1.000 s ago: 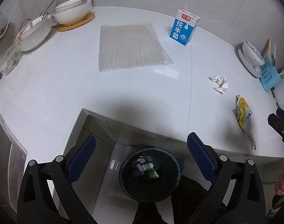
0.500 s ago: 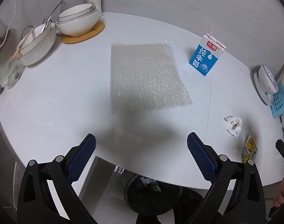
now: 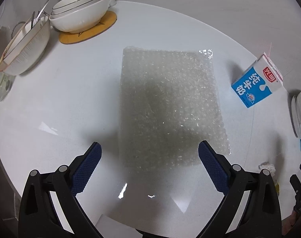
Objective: Collect trash
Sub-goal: 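Grasp the bubble-wrap sheet with the left tool while the right tool grasps the white tissue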
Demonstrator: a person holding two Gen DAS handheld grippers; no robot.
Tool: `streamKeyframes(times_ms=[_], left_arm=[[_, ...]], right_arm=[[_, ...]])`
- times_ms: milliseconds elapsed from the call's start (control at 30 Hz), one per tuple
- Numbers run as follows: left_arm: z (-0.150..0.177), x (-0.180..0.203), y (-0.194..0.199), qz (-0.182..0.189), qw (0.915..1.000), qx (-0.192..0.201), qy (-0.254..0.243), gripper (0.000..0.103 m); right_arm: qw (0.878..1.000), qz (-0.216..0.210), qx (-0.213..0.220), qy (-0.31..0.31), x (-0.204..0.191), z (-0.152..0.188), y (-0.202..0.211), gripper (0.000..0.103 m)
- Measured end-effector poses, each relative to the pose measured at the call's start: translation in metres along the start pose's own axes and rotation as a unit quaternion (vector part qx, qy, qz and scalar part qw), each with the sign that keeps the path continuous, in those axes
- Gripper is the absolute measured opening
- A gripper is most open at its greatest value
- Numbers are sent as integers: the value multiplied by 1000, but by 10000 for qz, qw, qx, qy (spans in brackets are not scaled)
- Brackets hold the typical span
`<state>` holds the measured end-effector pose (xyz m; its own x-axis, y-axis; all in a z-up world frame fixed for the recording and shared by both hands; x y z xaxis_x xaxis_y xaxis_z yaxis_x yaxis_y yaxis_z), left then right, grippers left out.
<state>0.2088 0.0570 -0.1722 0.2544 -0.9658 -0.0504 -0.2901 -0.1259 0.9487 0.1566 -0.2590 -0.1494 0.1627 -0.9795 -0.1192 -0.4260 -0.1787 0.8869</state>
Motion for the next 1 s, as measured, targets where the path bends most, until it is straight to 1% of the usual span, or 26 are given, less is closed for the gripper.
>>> streamKeyframes(times_ms=[67, 133, 267, 500, 633, 667, 700, 733, 767, 800, 833, 867, 900, 933, 967, 1000], left_arm=[[-6, 1, -8, -40, 10000, -50, -3, 96], [-11, 3, -16, -77, 9999, -100, -37, 96], [-20, 5, -35, -192, 9996, -225, -47, 96], [-32, 7, -58, -302, 9987, -403, -54, 96], [-33, 8, -70, -385, 9980, -495, -94, 97], [-34, 8, -70, -367, 9981, -495, -73, 95], [-34, 8, -71, -316, 9982, -516, -48, 93], [-34, 9, -70, -274, 9983, -512, -42, 89], [-35, 11, -69, -279, 9983, -491, -104, 85], [-32, 15, -66, -292, 9983, -496, -132, 84], [-32, 17, -65, -296, 9982, -504, -160, 79], [-32, 20, -63, -283, 9981, -517, -199, 71], [-31, 25, -61, -263, 9980, -521, -245, 65], [-31, 30, -58, -246, 9979, -526, -291, 55], [-32, 33, -57, -224, 9979, -515, -322, 41], [-32, 36, -55, -185, 9979, -498, -367, 34]], right_arm=[[10000, -46, -38, -33, 3, -3, -8, 92], [9999, -82, -103, -64, 5, -3, -15, 85], [9996, -128, -242, -117, 9, -2, -29, 85], [9985, -295, -457, 33, 1, 3, -42, 84], [9969, -385, -668, 173, -10, 11, -51, 77], [9965, -397, -707, 203, -11, 13, -54, 76], [9962, -393, -740, 219, -12, 16, -55, 72], [9958, -392, -795, 226, -13, 18, -58, 67], [9953, -432, -839, 225, -15, 19, -61, 64], [9950, -461, -861, 226, -17, 20, -62, 58], [9947, -472, -880, 242, -19, 21, -63, 52], [9945, -479, -892, 255, -20, 22, -64, 49], [9942, -497, -917, 270, -22, 23, -65, 44], [9936, -497, -964, 310, -24, 25, -66, 34], [9928, -468, -1035, 366, -26, 26, -68, 29], [9923, -457, -1074, 407, -29, 27, -69, 20]])
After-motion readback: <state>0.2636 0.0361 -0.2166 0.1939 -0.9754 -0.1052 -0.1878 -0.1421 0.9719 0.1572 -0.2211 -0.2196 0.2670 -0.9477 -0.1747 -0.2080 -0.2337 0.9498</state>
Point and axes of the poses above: each gripper's, at about its wrist camera, not at the fingertips, and y roughly against the way its jaws point, x to its right, z to its underside, the point moved 6 cm from there along -y, roughly the way its jaws point, and after that the axes turned 6 degrees about -z, right-handed, at the moved point
